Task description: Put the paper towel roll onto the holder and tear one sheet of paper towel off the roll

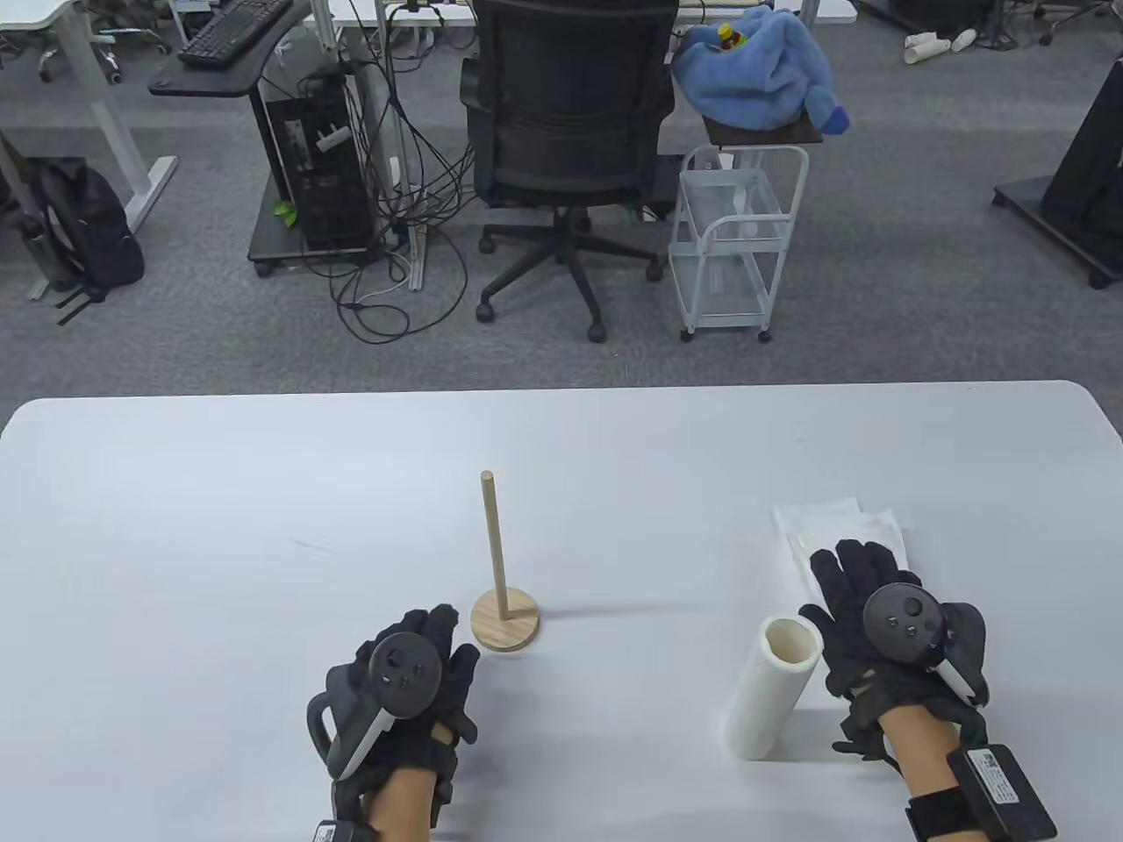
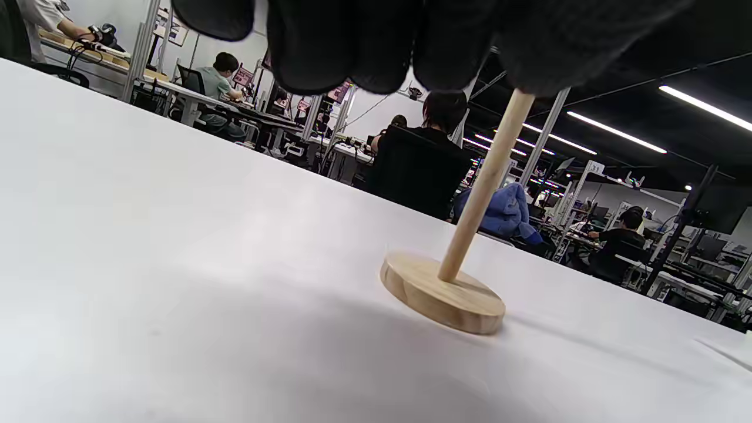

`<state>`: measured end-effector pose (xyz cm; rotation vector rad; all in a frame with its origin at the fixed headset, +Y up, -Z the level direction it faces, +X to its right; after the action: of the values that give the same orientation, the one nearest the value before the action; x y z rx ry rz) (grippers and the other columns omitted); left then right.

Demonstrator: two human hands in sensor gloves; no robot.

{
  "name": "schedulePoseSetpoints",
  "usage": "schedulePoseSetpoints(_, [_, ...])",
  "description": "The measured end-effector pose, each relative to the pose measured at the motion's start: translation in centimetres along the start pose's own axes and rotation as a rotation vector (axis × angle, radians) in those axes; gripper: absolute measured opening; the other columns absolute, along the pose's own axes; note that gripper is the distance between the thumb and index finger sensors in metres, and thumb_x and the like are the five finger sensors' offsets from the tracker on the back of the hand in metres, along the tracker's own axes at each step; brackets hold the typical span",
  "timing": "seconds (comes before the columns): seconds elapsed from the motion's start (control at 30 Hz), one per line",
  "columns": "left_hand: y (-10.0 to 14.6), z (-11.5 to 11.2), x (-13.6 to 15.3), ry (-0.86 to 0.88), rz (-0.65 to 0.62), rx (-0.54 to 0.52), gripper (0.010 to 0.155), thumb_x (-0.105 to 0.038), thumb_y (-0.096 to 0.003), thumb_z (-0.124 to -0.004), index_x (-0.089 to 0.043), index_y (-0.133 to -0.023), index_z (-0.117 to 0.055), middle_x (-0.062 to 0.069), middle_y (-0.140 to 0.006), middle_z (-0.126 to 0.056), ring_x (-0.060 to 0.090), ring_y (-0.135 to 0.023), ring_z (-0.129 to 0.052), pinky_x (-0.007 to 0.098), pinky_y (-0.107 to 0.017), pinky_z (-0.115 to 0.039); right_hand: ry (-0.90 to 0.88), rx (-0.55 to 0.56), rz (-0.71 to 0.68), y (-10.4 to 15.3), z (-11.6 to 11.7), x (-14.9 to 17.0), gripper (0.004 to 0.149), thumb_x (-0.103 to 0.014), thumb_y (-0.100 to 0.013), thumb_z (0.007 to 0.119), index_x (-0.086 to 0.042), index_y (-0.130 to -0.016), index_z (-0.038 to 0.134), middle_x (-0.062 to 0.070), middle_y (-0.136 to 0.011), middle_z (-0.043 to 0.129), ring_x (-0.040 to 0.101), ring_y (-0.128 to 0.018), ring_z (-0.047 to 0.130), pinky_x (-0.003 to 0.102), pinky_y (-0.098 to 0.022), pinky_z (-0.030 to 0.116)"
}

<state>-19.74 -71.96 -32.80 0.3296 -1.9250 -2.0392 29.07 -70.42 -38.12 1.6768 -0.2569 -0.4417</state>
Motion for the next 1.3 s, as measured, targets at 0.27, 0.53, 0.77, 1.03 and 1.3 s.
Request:
schedulePoseSetpoints(0.27, [-0.1, -0.4, 0.5, 0.020, 0.024, 0.024, 0.059, -0.049, -0.0489, -0.073, -0.028, -0.102, -0.059, 0.004, -0.106, -0.058, 0.039, -0.097, -0.066, 0.062, -0.074, -0.049, -0.011, -0.006, 0.008, 0.1, -0.1, 0.2, 0.066, -0.048, -0.049, 0.073, -0.029, -0.107, 0.046, 0.013, -0.116, 0.032, 0.042, -0.109, 0.022, 0.066, -0.074, 0.023])
schedulePoseSetpoints(0.53, [0.2, 0.0, 1.2, 0.382, 0.026, -0.012, 0.084, -0.061, -0.0416, -0.084, -0.022, -0.106, -0.046, 0.002, -0.092, -0.067, 0.034, -0.082, -0.077, 0.058, -0.072, -0.059, -0.063, 0.003, 0.013, 0.3, -0.5, 0.4, 0.066, -0.048, -0.049, 0.073, -0.029, -0.107, 0.047, 0.013, -0.116, 0.032, 0.042, -0.109, 0.022, 0.066, -0.074, 0.022])
schedulePoseSetpoints(0.77, [-2.5, 2.3, -1.7, 0.299, 0.047, -0.073, 0.088, -0.062, -0.0395, -0.087, -0.026, -0.106, -0.044, -0.006, -0.078, -0.077, 0.027, -0.071, -0.087, 0.052, -0.069, -0.069, -0.100, -0.006, 0.006, 0.0, -0.4, 0.6, 0.066, -0.048, -0.049, 0.072, -0.029, -0.107, 0.047, 0.013, -0.116, 0.033, 0.043, -0.108, 0.022, 0.066, -0.074, 0.022])
schedulePoseSetpoints(1.03, [-7.1, 1.1, -4.0, 0.329, 0.119, -0.024, 0.085, -0.061, -0.0375, -0.090, -0.029, -0.105, -0.050, -0.009, -0.074, -0.080, 0.023, -0.066, -0.091, 0.050, -0.069, -0.071, -0.134, 0.000, -0.004, 0.4, -0.5, 0.7, 0.065, -0.047, -0.049, 0.072, -0.028, -0.107, 0.047, 0.014, -0.116, 0.034, 0.043, -0.108, 0.023, 0.067, -0.074, 0.022])
schedulePoseSetpoints(1.3, [-8.7, -0.1, -4.6, 0.313, 0.182, -0.046, 0.058, -0.055, -0.0398, -0.089, -0.034, -0.092, -0.075, -0.012, -0.062, -0.087, 0.020, -0.055, -0.096, 0.050, -0.069, -0.071, -0.196, 0.006, 0.001, 0.2, -0.5, 1.2, 0.065, -0.048, -0.050, 0.072, -0.028, -0.107, 0.048, 0.014, -0.115, 0.034, 0.043, -0.108, 0.022, 0.067, -0.074, 0.021])
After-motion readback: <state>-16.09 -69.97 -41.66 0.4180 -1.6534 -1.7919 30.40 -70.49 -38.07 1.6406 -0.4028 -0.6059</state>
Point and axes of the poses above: the tracker on the back of each hand, its own x axis roughly to the little-finger side, its own y axis roughly from the fingertips to the wrist, z = x × y, the point moved 1 cm from there along -y, roughly from the wrist to the fingertips
